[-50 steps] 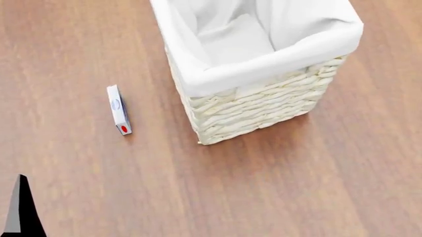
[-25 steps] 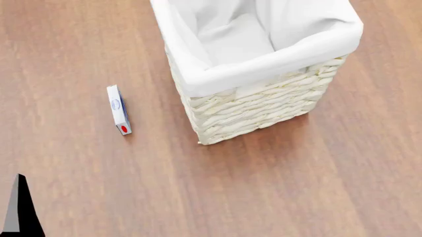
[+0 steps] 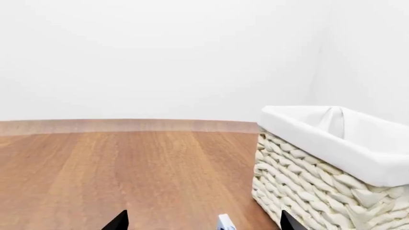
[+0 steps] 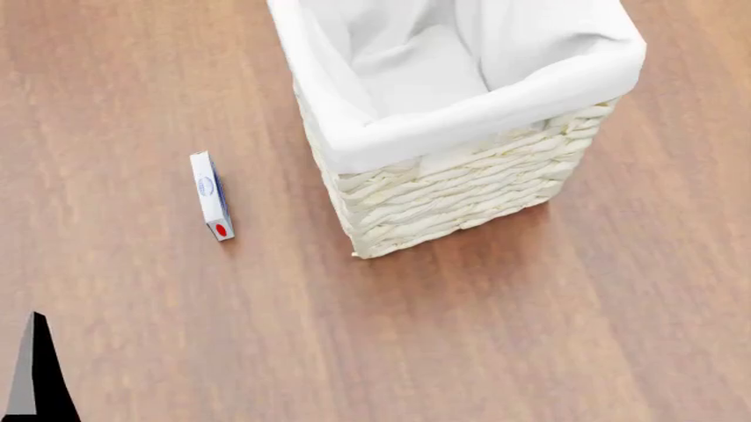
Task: Pick up the alphabet soup and the cream cheese box, and put them in the basket.
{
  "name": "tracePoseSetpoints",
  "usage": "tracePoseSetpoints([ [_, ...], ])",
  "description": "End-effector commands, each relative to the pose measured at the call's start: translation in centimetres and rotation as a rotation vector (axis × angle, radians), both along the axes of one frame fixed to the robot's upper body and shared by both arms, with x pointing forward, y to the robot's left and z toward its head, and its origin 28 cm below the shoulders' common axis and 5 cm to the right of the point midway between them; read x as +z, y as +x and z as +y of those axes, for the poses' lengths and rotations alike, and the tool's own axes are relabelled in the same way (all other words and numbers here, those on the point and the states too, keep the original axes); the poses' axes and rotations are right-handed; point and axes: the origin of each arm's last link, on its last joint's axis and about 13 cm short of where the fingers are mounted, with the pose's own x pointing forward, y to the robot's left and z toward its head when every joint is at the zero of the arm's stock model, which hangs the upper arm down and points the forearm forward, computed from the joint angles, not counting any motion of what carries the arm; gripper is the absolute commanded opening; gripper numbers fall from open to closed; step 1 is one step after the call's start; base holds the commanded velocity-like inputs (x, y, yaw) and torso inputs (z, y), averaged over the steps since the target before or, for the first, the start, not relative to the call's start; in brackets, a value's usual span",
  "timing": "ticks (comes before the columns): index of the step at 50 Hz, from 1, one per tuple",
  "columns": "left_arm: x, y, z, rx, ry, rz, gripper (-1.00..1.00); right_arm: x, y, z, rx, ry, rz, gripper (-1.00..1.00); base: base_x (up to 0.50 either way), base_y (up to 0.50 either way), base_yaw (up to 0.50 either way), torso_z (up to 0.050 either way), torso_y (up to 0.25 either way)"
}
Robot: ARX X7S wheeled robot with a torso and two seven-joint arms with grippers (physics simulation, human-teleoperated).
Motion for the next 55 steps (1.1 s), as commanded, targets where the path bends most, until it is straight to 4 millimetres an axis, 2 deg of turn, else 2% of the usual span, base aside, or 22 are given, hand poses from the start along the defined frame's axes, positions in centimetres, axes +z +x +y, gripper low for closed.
tracePoseSetpoints([
  [1,0.0,0.1,0.0,-0.001,0.005,0.001,1.0,4.7,0.9,-0.3,0.045,-0.116,-0.207,-1.0,0.0,0.0,0.0,0.0,0.0],
  [5,0.1,0.1,-0.1,-0.001,0.003,-0.001,1.0,7.8,1.9,-0.4,0.053,-0.169,-0.359,-1.0,0.0,0.0,0.0,0.0,0.0],
  [13,0.2,0.1,-0.4,-0.016,0.008,-0.005,1.0,11.7,2.5,0.2,0.079,-0.16,-0.588,-1.0,0.0,0.0,0.0,0.0,0.0],
  [17,0.2,0.1,-0.3,-0.018,0.008,-0.005,1.0,13.8,3.1,0.1,0.067,-0.215,-0.693,-1.0,0.0,0.0,0.0,0.0,0.0],
  [20,0.2,0.0,-0.4,-0.025,0.006,-0.004,1.0,16.4,3.9,-0.2,0.13,-0.224,-0.809,-1.0,0.0,0.0,0.0,0.0,0.0],
  [27,0.2,0.2,-0.3,-0.022,0.0,0.0,1.0,20.2,3.5,0.1,0.117,-0.256,-0.86,-1.0,0.0,0.0,0.0,0.0,0.0],
  [30,0.1,0.2,-0.5,-0.028,-0.002,-0.001,1.0,24.1,3.3,0.4,0.105,-0.247,-1.037,-1.0,0.0,0.0,0.0,0.0,0.0],
  [32,0.1,0.2,-0.5,-0.032,0.001,-0.002,1.0,25.0,3.2,0.6,0.121,-0.256,-1.06,-1.0,0.0,0.0,0.0,0.0,0.0],
  [35,0.1,0.2,-0.5,-0.033,-0.005,-0.002,1.0,27.2,5.0,0.7,0.167,-0.239,-1.049,-1.0,0.0,0.0,0.0,0.0,0.0],
  [41,0.0,0.2,-0.5,-0.035,-0.009,0.001,1.0,28.9,6.8,1.0,0.247,-0.175,-1.008,-1.0,0.0,0.0,0.0,0.0,0.0],
  [44,0.0,0.3,-0.5,-0.042,-0.01,0.003,1.0,30.0,8.9,0.8,0.286,-0.116,-0.946,-1.0,0.0,0.0,0.0,0.0,0.0],
  [55,0.1,0.3,-0.7,-0.052,-0.009,0.001,1.0,34.2,15.1,-0.4,0.3,-0.112,-0.784,-1.0,0.0,0.0,0.0,0.0,0.0],
])
